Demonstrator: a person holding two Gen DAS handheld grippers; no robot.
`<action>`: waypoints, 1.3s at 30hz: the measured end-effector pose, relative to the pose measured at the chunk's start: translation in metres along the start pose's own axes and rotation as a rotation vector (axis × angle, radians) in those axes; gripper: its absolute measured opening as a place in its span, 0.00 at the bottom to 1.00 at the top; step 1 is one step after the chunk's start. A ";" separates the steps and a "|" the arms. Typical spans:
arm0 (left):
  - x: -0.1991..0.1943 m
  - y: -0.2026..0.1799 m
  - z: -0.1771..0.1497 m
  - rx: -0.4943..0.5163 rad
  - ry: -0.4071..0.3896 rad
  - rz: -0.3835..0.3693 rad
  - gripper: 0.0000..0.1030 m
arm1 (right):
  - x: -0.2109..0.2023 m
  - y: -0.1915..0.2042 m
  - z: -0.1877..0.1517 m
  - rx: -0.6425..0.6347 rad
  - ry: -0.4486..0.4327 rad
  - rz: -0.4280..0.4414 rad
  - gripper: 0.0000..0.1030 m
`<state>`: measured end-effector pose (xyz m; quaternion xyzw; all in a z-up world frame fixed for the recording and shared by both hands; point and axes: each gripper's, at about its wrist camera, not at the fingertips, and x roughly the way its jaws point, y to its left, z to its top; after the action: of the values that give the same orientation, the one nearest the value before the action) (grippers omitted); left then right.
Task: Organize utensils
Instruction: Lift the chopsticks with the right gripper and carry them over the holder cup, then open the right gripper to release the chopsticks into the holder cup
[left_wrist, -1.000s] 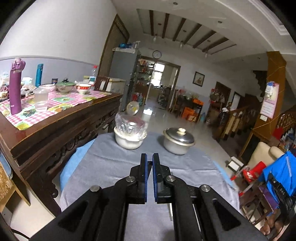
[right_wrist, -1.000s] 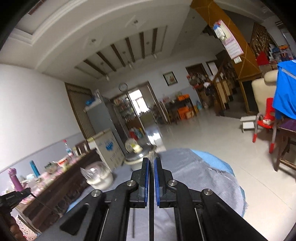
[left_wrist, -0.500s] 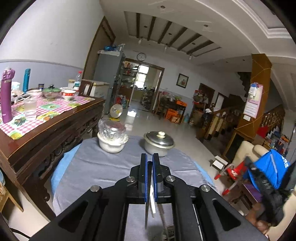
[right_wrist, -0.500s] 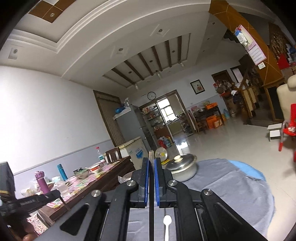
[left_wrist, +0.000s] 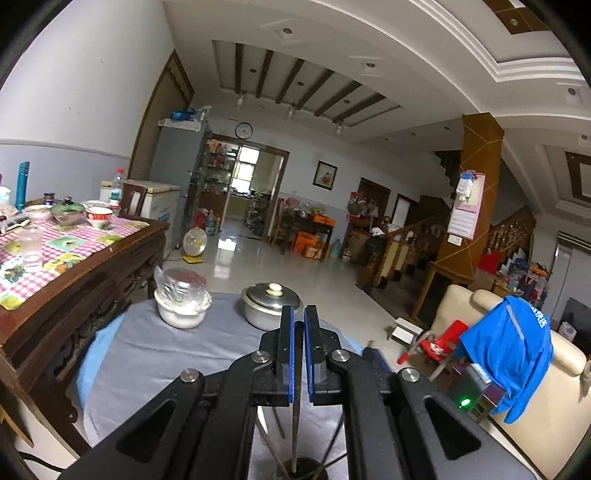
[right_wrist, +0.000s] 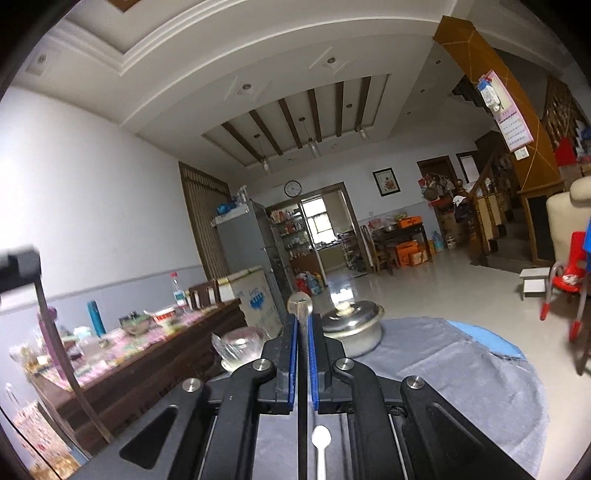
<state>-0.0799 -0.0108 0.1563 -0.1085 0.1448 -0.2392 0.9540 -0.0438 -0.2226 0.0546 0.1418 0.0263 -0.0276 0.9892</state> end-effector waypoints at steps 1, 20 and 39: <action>0.004 -0.001 -0.003 -0.001 0.014 -0.003 0.05 | 0.001 0.000 -0.004 -0.005 0.012 0.000 0.06; 0.040 0.010 -0.054 -0.032 0.288 0.030 0.08 | -0.021 -0.024 -0.013 0.057 0.132 0.074 0.09; 0.018 0.005 -0.065 0.053 0.242 0.220 0.67 | -0.044 0.001 0.000 -0.107 0.233 -0.093 0.17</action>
<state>-0.0839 -0.0244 0.0905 -0.0372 0.2631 -0.1483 0.9526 -0.0874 -0.2192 0.0575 0.0897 0.1491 -0.0554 0.9832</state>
